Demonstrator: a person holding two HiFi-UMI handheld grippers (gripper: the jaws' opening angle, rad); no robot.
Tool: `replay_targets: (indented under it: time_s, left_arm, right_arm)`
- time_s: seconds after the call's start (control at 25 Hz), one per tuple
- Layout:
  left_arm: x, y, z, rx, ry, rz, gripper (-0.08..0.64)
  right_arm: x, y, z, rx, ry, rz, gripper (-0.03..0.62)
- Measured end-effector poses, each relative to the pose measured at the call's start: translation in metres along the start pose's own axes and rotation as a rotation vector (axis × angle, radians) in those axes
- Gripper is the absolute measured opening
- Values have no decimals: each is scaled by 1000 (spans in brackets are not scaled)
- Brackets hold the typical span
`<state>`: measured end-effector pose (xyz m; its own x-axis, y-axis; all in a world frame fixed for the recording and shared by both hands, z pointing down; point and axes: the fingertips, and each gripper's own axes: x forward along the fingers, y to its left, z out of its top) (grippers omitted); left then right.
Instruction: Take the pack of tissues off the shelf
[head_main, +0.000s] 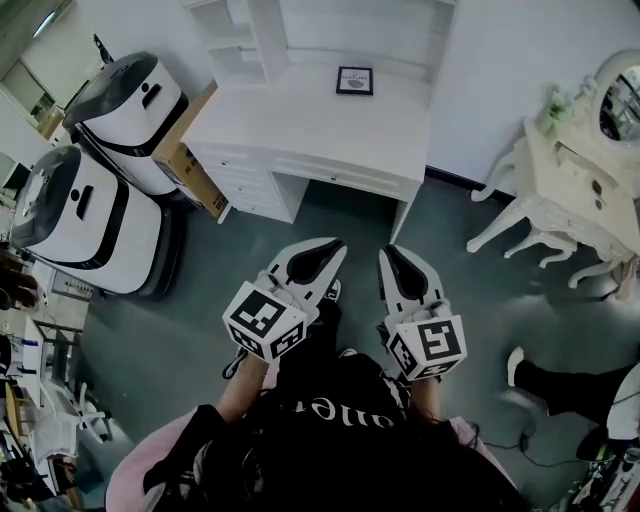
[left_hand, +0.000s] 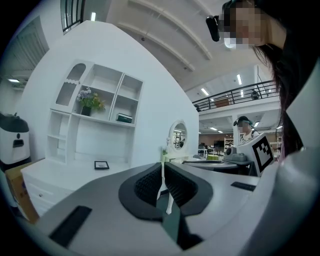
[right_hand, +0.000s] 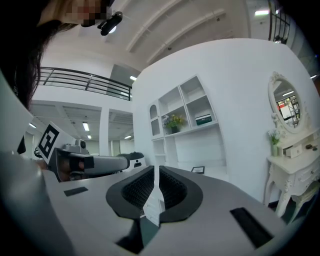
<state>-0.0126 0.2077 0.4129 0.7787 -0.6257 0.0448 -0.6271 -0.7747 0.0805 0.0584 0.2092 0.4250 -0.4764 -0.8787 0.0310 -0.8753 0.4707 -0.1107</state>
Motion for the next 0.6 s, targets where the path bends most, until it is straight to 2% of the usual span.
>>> replay_targets:
  time_s: [0.32, 0.6]
  left_arm:
    - [32, 43, -3, -22, -4, -15, 25]
    - [86, 115, 4, -33, -3, -39, 25]
  right_arm:
    - [42, -22, -3, 0, 9, -7, 64]
    - [121, -58, 3, -8, 41, -38, 64]
